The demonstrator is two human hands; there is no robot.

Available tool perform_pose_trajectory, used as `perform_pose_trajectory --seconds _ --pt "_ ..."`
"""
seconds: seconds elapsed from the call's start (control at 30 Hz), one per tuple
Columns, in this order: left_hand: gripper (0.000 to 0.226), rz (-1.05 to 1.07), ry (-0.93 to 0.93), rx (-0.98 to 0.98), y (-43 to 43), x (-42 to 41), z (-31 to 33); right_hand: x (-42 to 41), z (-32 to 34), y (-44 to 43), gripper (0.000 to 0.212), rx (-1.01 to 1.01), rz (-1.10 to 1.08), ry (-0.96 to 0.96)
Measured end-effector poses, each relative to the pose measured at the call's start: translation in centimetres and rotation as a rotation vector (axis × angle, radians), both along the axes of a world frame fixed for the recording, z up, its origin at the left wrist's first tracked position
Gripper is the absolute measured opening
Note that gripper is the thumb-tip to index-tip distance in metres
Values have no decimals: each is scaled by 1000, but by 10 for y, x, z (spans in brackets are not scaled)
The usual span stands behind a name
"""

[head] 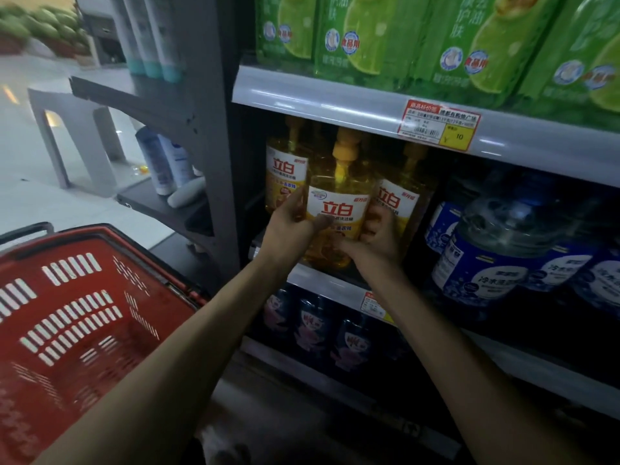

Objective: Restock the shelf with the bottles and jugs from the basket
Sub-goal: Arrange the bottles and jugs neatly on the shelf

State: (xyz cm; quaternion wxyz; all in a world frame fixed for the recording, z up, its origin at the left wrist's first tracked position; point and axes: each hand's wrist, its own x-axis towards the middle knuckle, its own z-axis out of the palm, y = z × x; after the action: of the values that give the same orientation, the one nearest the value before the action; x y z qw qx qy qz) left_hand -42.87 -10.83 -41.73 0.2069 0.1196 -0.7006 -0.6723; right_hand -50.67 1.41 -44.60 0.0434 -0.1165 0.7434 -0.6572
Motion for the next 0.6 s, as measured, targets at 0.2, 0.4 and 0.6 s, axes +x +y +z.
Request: perform_pose_trajectory --seconds 0.2,0.4,0.6 --pt "49 19 62 -9 6 16 -4 17 5 6 109 6 -5 114" --pt "59 10 98 -146 15 38 -14 25 -8 22 95 75 -12 225" --pt "66 111 80 -137 5 39 -27 33 -8 12 97 99 -24 316"
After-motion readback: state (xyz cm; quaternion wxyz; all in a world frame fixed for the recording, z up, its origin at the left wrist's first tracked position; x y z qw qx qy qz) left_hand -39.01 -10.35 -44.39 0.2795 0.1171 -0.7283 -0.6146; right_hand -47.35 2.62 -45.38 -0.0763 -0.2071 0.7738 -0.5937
